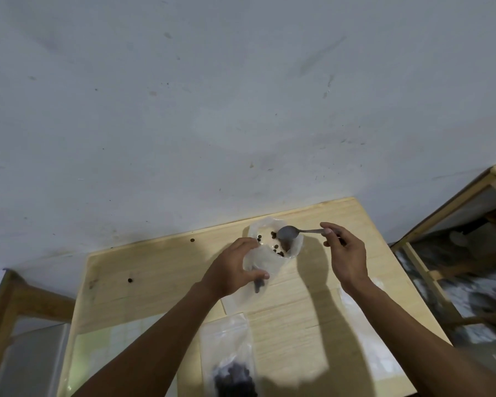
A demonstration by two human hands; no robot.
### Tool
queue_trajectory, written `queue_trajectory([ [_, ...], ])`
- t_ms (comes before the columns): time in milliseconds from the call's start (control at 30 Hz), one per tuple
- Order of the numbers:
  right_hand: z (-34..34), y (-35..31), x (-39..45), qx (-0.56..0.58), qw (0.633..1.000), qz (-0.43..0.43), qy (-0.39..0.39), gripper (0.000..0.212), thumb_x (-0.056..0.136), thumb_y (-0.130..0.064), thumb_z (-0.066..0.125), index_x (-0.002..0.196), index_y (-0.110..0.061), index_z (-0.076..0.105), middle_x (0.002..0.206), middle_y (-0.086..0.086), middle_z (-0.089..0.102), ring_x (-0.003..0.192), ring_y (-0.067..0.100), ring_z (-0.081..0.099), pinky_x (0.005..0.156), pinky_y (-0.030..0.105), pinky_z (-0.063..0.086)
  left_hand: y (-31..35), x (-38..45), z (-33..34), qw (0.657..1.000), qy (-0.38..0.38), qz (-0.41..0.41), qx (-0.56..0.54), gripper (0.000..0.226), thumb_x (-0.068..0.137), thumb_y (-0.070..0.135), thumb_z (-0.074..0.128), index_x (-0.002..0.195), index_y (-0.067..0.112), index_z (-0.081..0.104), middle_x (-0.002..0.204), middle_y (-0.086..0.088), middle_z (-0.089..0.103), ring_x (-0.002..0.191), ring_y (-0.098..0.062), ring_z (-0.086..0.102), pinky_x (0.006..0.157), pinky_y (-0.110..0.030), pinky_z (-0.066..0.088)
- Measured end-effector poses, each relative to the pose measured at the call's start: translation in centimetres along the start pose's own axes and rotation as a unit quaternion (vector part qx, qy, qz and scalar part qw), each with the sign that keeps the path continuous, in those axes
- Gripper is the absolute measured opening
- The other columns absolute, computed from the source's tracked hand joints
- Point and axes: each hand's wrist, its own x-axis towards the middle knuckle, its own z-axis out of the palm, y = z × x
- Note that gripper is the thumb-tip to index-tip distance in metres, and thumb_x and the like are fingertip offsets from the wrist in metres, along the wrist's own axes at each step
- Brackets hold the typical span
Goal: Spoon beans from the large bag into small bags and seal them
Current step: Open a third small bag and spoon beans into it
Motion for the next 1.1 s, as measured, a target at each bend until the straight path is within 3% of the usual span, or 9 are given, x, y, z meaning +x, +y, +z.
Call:
queue_trajectory([
  [200,1.2,2.2,-0.5,-0.002,1.0,0.015,-0.007,0.019,0.098,-0.024,0.057,0.107,-0.026,0.074,0.1,-0.011,0.071,0.08,0.014,0.065,0.073,0.022,0.047,0.1,0.4,0.4,0.999,-0.029,0.035,0.017,0.079,0.067,0.062,0.075,0.131,0.018,0.059,0.14,0.006,0.055,0.127,-0.011,0.053,0.107,-0.036,0.045],
  [333,1.4,3.9,-1.3,0.008,0.998,0.056,0.018,0.02,0.101,-0.022,0.05,0.107,-0.019,0.069,0.095,-0.005,0.069,0.074,0.017,0.063,0.066,0.024,0.044,0.2,0.5,0.6,0.998,-0.029,0.052,0.024,0.079,0.068,0.061,0.074,0.13,0.015,0.06,0.138,0.002,0.056,0.125,-0.013,0.054,0.105,-0.034,0.046],
  [533,1.6,4.8,-2.3,0.011,0.999,0.051,0.006,0.021,0.102,-0.013,0.046,0.105,-0.011,0.066,0.09,0.002,0.066,0.071,0.018,0.06,0.06,0.008,0.044,0.2,0.2,1.5,0.997,-0.035,0.068,0.022,0.078,0.069,0.062,0.074,0.133,0.02,0.058,0.148,0.01,0.047,0.133,-0.007,0.048,0.108,-0.03,0.043],
  [700,1.6,5.0,-2.5,0.0,0.999,0.055,0.001,0.021,0.103,-0.014,0.043,0.107,-0.012,0.064,0.091,0.003,0.066,0.072,0.017,0.061,0.062,0.01,0.045,0.2,0.3,1.6,0.996,-0.038,0.075,0.023,0.078,0.07,0.063,0.072,0.134,0.022,0.057,0.147,0.009,0.046,0.134,-0.007,0.047,0.108,-0.033,0.044],
  [800,1.8,5.3,-2.9,-0.012,0.998,0.056,-0.011,0.022,0.104,-0.017,0.043,0.107,-0.012,0.063,0.091,0.006,0.066,0.074,0.017,0.061,0.065,0.017,0.046,0.2,0.3,1.5,0.995,-0.031,0.089,0.024,0.078,0.072,0.06,0.073,0.134,0.016,0.058,0.145,0.005,0.047,0.133,-0.009,0.047,0.11,-0.033,0.043],
  [867,2.1,5.3,-3.1,-0.015,0.998,0.061,-0.024,0.022,0.104,-0.018,0.043,0.107,-0.012,0.064,0.086,0.009,0.066,0.076,0.018,0.061,0.065,0.02,0.046,0.5,0.3,1.3,0.994,-0.022,0.105,0.028,0.076,0.074,0.055,0.076,0.134,0.013,0.057,0.145,0.003,0.045,0.135,-0.01,0.046,0.111,-0.03,0.041],
  [1033,2.2,4.8,-3.2,0.015,0.997,0.069,0.009,0.022,0.104,-0.016,0.042,0.106,-0.012,0.064,0.088,0.005,0.064,0.071,0.012,0.058,0.057,0.01,0.042,1.1,0.1,0.6,0.989,-0.001,0.139,0.053,0.073,0.079,0.051,0.075,0.138,0.013,0.053,0.146,0.004,0.044,0.133,-0.009,0.047,0.105,-0.02,0.041],
  [1100,2.3,4.8,-3.3,0.013,0.997,0.082,0.004,0.023,0.104,-0.016,0.041,0.106,-0.011,0.063,0.085,0.005,0.063,0.072,0.014,0.058,0.059,0.015,0.044,0.9,-0.2,0.4,0.989,-0.008,0.133,0.062,0.074,0.079,0.052,0.075,0.139,0.014,0.053,0.147,0.005,0.042,0.133,-0.006,0.045,0.103,-0.015,0.039],
])
